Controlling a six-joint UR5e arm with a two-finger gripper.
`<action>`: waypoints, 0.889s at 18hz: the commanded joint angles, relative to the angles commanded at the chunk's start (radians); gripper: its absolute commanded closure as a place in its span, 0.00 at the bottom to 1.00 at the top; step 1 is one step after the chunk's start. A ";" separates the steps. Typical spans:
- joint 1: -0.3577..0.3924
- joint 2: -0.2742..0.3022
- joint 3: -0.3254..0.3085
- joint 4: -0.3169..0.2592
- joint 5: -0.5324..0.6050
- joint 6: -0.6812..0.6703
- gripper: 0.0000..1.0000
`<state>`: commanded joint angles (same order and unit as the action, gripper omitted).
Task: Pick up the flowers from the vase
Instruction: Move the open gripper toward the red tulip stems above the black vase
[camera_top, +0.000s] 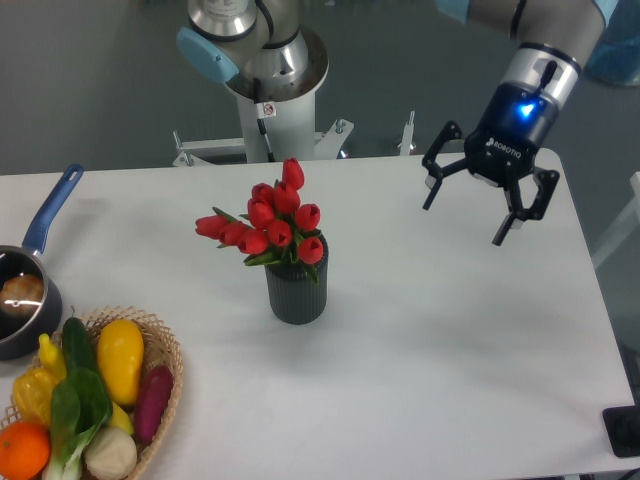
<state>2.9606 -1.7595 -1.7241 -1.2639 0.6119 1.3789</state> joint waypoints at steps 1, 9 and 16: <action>0.005 0.000 -0.003 -0.026 0.002 0.008 0.00; -0.029 -0.003 -0.013 -0.239 0.042 0.267 0.00; -0.081 -0.044 0.066 -0.242 -0.008 0.256 0.00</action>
<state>2.8792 -1.8039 -1.6582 -1.5064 0.6034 1.6354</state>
